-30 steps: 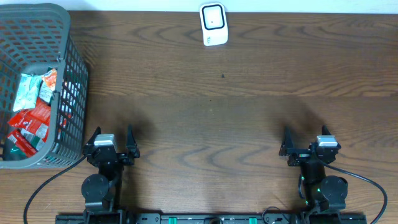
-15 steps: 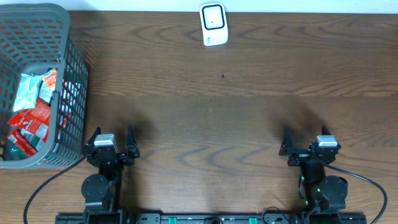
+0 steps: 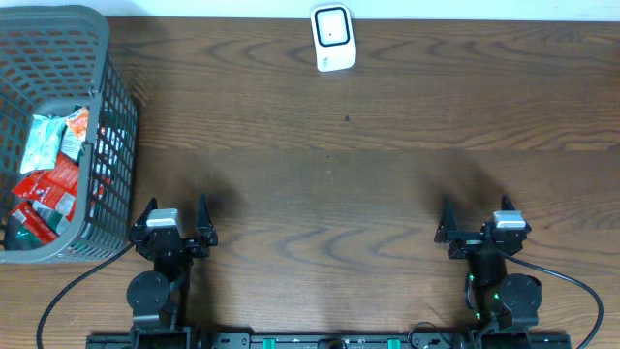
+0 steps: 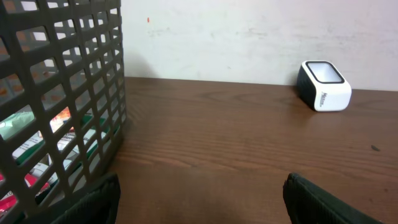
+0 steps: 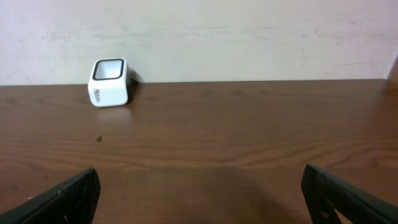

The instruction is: Scan the item barcode

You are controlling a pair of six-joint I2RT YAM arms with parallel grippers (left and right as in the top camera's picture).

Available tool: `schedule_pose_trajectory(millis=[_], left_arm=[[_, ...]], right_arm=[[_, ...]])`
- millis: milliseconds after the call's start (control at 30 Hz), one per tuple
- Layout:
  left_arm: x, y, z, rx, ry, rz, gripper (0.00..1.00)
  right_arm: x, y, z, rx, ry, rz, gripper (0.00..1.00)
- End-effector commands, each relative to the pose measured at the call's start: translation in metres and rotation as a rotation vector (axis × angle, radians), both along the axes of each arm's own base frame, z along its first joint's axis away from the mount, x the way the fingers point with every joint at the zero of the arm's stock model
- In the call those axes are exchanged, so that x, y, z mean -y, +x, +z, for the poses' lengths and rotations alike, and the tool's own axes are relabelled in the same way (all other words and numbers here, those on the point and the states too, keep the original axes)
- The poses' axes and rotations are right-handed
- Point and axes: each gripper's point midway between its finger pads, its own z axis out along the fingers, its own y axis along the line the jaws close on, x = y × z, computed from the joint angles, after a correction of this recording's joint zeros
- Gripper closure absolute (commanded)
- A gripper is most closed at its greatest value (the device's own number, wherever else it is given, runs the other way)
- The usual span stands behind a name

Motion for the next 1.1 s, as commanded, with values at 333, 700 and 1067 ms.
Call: schedule_pose_trajectory(millis=[333,700,1067], left_arm=[[0.002,-0.001,-0.009,-0.027,-0.004,-0.012,0.15],[0.048,-0.032,0.051,-0.086,-0.183,-0.252,0.15],[0.066,-0.042,0.179,-0.44,-0.283,-0.316,0.15]], right_arm=[[0.003,0.0,-0.001,-0.006,0.015,-0.018,0.01],[0.003,0.0,-0.001,-0.006,0.016,-0.018,0.01],[0.003,0.0,-0.001,-0.006,0.016,-0.018,0.01]])
